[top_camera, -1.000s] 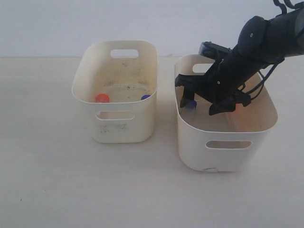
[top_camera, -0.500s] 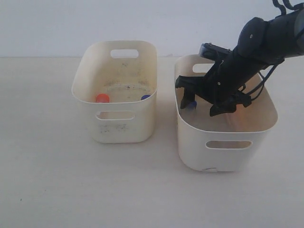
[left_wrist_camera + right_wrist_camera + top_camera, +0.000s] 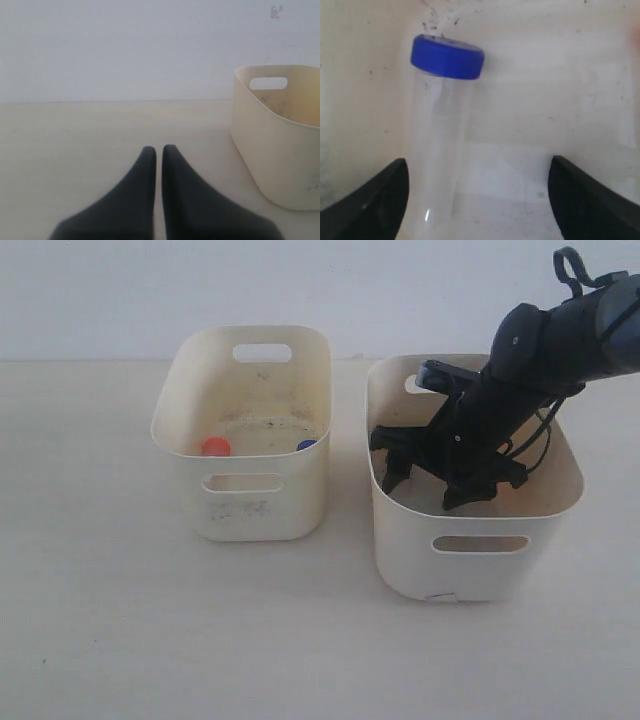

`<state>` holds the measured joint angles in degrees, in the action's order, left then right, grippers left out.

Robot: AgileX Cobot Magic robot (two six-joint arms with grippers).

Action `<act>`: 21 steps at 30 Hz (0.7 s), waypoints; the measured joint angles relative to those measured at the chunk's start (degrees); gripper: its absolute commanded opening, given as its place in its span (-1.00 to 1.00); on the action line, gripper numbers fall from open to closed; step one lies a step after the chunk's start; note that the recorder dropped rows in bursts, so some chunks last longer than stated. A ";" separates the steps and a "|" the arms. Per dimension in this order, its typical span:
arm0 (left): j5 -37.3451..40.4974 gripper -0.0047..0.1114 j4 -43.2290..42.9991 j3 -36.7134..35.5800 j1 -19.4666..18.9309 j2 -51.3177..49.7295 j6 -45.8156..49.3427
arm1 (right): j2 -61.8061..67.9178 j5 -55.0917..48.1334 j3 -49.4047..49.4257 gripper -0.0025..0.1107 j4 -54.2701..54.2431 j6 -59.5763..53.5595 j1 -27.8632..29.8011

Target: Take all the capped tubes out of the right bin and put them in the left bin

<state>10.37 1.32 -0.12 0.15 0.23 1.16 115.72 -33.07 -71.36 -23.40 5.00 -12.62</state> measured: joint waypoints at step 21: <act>0.00 -0.85 0.00 0.00 0.00 0.00 0.00 | -2.11 -3.71 -0.26 -0.86 7.95 2.63 -0.14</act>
<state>10.37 1.32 -0.12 0.15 0.23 1.16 113.61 -36.78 -71.62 -15.45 7.63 -12.76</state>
